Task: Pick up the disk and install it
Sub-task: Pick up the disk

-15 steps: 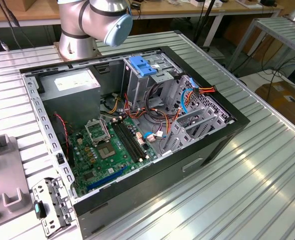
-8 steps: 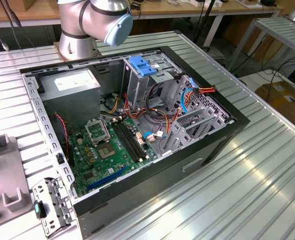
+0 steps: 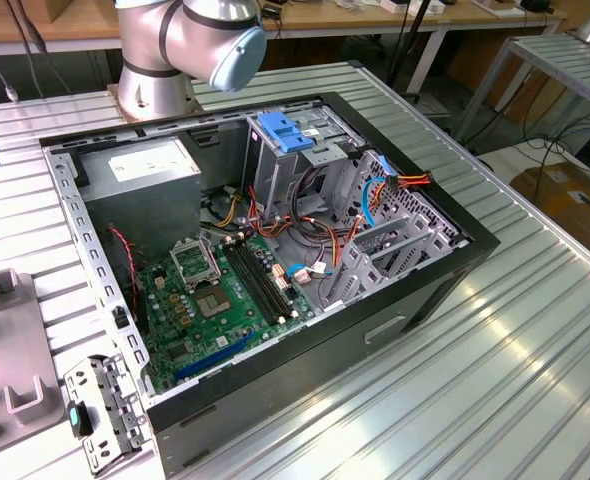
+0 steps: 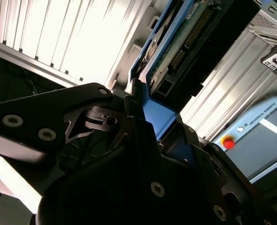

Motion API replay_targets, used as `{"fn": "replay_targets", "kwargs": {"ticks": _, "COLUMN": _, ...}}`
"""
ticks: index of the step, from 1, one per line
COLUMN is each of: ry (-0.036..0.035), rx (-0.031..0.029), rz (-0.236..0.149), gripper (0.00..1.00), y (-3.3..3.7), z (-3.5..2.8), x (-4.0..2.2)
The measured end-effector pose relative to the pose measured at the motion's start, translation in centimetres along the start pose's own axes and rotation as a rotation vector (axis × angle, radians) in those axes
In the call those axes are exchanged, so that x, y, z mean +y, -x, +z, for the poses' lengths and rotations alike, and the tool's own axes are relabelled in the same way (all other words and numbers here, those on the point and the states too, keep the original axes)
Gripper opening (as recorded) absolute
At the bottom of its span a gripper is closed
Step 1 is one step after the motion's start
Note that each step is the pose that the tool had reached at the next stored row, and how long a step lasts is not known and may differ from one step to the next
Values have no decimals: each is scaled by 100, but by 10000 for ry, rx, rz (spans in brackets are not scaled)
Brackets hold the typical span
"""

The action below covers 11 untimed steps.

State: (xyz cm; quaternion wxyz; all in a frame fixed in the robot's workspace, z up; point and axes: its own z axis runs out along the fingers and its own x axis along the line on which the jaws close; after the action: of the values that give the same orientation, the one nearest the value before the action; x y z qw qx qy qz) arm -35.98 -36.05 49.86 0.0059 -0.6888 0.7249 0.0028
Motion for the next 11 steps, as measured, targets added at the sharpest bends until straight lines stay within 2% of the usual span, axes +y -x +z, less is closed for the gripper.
{"fn": "replay_targets", "kwargs": {"ticks": 2, "ry": 1, "rx": 0, "rz": -1, "gripper": 37, "y": -5, "z": 0, "x": -21}}
{"fn": "replay_targets", "kwargs": {"ticks": 8, "ry": 1, "rx": 0, "rz": -1, "gripper": 37, "y": -119, "z": -2, "x": -52}}
{"fn": "replay_targets", "kwargs": {"ticks": 11, "ry": 0, "rx": -1, "rz": 0, "gripper": 37, "y": -145, "z": -1, "x": -85}}
